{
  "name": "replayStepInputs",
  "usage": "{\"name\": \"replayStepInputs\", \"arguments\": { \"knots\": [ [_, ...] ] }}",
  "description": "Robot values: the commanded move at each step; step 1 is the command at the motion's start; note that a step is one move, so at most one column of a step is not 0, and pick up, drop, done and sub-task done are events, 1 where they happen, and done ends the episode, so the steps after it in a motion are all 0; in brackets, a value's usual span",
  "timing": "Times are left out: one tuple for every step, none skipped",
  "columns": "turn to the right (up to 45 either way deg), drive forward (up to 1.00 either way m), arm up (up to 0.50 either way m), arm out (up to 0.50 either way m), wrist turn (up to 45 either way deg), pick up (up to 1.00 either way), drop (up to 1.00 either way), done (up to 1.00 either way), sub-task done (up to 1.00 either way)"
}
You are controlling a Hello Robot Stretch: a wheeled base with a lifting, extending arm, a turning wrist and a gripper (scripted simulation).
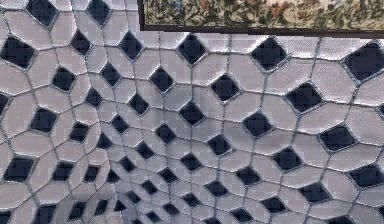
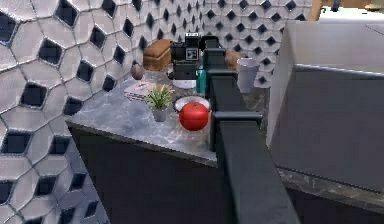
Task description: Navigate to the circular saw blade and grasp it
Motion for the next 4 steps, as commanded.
{"name": "replayStepInputs", "arguments": {
  "knots": [
    [0.0,0.0,0.0,0.0,9.0,0.0,0.0,0.0,0.0],
    [0.0,0.0,-0.16,0.0,0.0,0.0,0.0,0.0,0.0],
    [0.0,0.0,0.0,0.0,0.0,1.0,0.0,0.0,0.0],
    [0.0,0.0,0.1,0.0,0.0,0.0,0.0,0.0,0.0]
  ]
}}
